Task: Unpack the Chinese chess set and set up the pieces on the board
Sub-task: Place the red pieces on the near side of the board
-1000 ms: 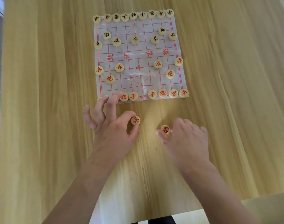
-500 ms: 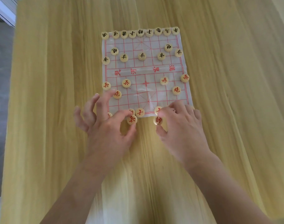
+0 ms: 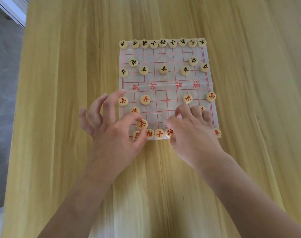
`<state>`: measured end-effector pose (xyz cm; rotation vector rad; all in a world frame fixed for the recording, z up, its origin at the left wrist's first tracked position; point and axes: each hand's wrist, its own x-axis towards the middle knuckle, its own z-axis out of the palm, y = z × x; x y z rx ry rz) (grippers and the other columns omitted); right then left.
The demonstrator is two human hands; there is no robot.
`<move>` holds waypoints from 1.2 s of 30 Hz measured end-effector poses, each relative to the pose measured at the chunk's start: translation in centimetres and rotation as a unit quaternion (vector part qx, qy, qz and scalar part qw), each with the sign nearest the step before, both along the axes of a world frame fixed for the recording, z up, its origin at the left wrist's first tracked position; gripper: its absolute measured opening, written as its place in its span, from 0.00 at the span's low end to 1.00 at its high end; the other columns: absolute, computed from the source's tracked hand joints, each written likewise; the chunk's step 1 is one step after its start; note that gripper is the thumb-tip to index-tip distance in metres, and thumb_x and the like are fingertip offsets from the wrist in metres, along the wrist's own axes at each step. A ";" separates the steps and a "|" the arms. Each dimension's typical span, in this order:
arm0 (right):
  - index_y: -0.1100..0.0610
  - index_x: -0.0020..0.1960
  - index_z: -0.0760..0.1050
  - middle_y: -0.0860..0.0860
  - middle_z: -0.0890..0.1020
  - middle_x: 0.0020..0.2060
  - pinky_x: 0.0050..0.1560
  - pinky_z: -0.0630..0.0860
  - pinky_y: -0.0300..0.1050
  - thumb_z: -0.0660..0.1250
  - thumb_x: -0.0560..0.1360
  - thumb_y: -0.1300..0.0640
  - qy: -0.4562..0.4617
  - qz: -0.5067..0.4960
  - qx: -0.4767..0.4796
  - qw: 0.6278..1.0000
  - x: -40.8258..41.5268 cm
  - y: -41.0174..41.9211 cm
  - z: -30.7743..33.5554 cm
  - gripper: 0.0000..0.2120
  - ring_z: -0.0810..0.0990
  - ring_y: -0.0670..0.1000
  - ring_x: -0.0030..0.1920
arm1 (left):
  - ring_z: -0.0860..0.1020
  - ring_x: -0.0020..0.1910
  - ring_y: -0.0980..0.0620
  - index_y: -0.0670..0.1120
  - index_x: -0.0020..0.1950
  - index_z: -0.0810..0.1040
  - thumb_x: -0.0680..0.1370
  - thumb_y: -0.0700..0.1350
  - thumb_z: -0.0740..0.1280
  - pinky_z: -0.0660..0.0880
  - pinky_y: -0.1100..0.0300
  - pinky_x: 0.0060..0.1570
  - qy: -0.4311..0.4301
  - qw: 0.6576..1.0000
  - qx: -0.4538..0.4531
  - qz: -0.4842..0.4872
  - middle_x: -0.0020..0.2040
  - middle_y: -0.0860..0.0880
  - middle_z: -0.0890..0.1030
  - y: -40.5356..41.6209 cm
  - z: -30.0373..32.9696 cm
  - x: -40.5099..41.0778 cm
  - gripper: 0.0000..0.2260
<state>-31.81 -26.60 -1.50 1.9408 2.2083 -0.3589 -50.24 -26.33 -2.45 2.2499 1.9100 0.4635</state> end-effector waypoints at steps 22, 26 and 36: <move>0.45 0.69 0.68 0.46 0.59 0.70 0.66 0.52 0.52 0.63 0.74 0.49 0.039 -0.009 -0.040 0.998 0.0 -1.4 0.3 0.23 0.57 0.55 0.70 | 0.64 0.74 0.53 0.53 0.56 0.77 0.77 0.58 0.64 0.42 0.36 0.73 -0.032 0.996 -0.049 -0.060 0.49 0.58 0.82 0.6 0.2 -1.0 0.13; 0.46 0.67 0.70 0.47 0.60 0.70 0.66 0.52 0.53 0.62 0.74 0.49 0.038 -0.012 -0.036 0.999 -0.4 -1.5 0.3 0.22 0.57 0.56 0.70 | 0.65 0.74 0.56 0.51 0.57 0.72 0.80 0.56 0.58 0.40 0.39 0.74 -0.024 0.993 -0.058 -0.099 0.37 0.57 0.81 0.0 -0.3 -0.6 0.11; 0.49 0.67 0.67 0.46 0.59 0.69 0.67 0.52 0.52 0.63 0.73 0.49 0.038 -0.038 -0.028 0.998 0.0 -1.2 0.4 0.22 0.57 0.54 0.70 | 0.57 0.78 0.56 0.51 0.55 0.69 0.82 0.55 0.51 0.36 0.39 0.74 0.051 0.988 -0.094 -0.113 0.33 0.56 0.82 -0.4 -0.9 -0.8 0.12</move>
